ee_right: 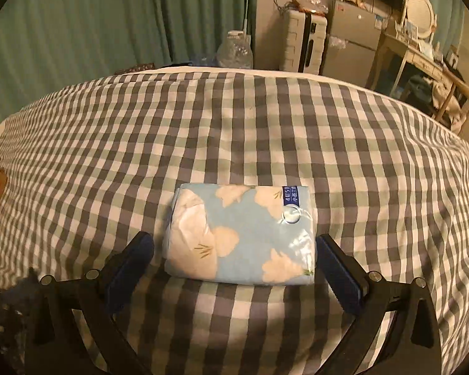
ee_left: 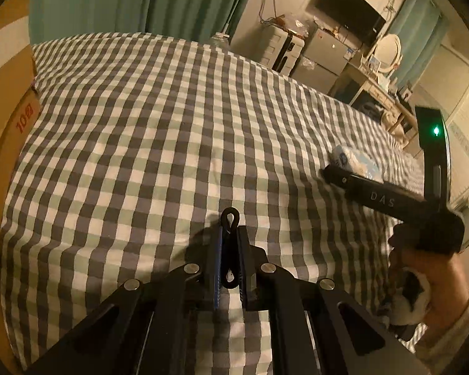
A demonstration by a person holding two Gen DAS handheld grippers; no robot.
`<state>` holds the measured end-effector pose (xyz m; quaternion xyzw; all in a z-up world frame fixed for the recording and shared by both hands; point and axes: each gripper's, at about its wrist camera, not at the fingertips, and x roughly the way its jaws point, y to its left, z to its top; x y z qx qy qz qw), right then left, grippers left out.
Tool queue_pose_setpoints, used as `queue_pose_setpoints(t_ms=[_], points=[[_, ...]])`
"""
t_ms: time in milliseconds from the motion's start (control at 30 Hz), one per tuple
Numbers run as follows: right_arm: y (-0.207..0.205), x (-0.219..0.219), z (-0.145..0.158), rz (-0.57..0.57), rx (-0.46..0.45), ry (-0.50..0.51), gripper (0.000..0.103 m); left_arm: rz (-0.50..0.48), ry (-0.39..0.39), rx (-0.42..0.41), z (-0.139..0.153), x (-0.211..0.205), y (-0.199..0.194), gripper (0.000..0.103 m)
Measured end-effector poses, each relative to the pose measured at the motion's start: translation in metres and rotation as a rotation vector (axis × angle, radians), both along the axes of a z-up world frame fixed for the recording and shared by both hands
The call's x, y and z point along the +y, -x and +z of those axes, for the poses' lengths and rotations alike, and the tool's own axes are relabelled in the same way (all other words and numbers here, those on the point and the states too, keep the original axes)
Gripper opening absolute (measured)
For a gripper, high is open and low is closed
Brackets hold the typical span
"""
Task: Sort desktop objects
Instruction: 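Grasp the black hair tie with the left gripper while the right grasps the floral tissue pack, then lift the hair tie and tissue pack and carry both over the cardboard box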
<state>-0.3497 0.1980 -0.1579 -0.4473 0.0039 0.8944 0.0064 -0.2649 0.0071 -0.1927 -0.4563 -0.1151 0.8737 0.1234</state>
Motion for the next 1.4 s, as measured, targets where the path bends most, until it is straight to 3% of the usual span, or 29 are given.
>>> queue_pose_setpoints(t_ms=[67,133,200,267,433,533,700,767,900,1000,1100,1233,1400], points=[[-0.014,0.003,0.006,-0.017,0.012,0.004,0.072,0.011,-0.012,0.003,0.002,-0.005,-0.004,0.008],[-0.037,0.012,0.021,-0.054,0.024,0.05,0.072,0.016,-0.016,0.005,0.004,-0.01,-0.007,0.008],[-0.073,0.014,0.04,-0.062,0.091,0.1,0.072,0.015,-0.017,0.019,0.011,-0.006,-0.011,0.008],[-0.118,0.012,0.057,-0.066,0.136,0.086,0.072,0.015,-0.013,0.039,0.017,-0.005,-0.015,0.008],[-0.194,0.014,0.061,-0.098,0.092,0.181,0.072,-0.009,0.043,0.096,0.036,0.001,-0.036,0.008],[-0.231,0.009,0.074,-0.103,0.102,0.178,0.072,-0.049,0.071,0.124,0.054,0.007,-0.059,0.008],[-0.26,-0.012,0.104,-0.071,0.144,0.184,0.072,-0.051,-0.018,0.114,0.086,-0.01,-0.09,0.008],[-0.264,-0.031,0.121,-0.031,0.157,0.19,0.072,-0.033,-0.051,0.086,0.101,-0.03,-0.097,0.008],[-0.268,-0.081,0.16,0.054,0.261,0.134,0.072,-0.036,-0.009,0.029,0.152,-0.081,-0.092,0.009],[-0.263,-0.117,0.205,0.149,0.376,0.151,0.072,-0.077,0.087,0.091,0.199,-0.117,-0.087,0.009],[-0.249,-0.157,0.238,0.207,0.418,0.168,0.072,-0.065,0.131,0.114,0.231,-0.159,-0.081,0.009],[-0.221,-0.221,0.252,0.282,0.394,0.204,0.073,-0.01,0.172,0.144,0.243,-0.207,-0.079,0.009],[-0.18,-0.293,0.216,0.342,0.253,0.226,0.073,0.024,0.194,0.125,0.206,-0.247,-0.08,0.009]])
